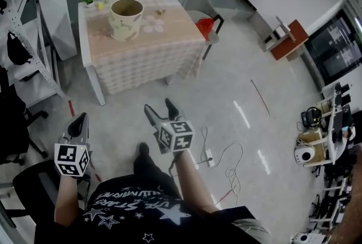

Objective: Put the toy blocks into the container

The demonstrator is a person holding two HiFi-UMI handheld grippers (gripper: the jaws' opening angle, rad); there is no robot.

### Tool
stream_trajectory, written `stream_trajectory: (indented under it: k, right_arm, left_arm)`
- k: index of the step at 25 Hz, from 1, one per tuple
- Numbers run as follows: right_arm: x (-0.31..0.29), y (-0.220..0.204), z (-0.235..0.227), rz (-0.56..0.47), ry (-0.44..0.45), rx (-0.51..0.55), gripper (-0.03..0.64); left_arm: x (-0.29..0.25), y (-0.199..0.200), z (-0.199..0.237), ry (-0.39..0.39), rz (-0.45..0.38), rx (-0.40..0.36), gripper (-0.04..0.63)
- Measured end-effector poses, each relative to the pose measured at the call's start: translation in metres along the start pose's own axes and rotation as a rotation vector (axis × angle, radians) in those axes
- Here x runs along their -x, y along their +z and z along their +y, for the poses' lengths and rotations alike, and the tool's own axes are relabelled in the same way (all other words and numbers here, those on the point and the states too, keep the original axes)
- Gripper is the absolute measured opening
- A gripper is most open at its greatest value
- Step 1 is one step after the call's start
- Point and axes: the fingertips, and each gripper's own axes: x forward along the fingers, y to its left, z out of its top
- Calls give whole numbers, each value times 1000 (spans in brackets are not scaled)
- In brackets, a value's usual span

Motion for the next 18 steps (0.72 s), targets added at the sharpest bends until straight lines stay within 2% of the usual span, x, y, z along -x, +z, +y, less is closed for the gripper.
stream_trajectory:
  k: [7,18]
  right_arm:
    - [-59,51,-75,1,55,20,350]
    - [-119,76,-149,46,145,54,350]
  left_arm:
    - [-78,27,-12,54,22,16,11]
    - [-159,53,-24,155,28,32,11]
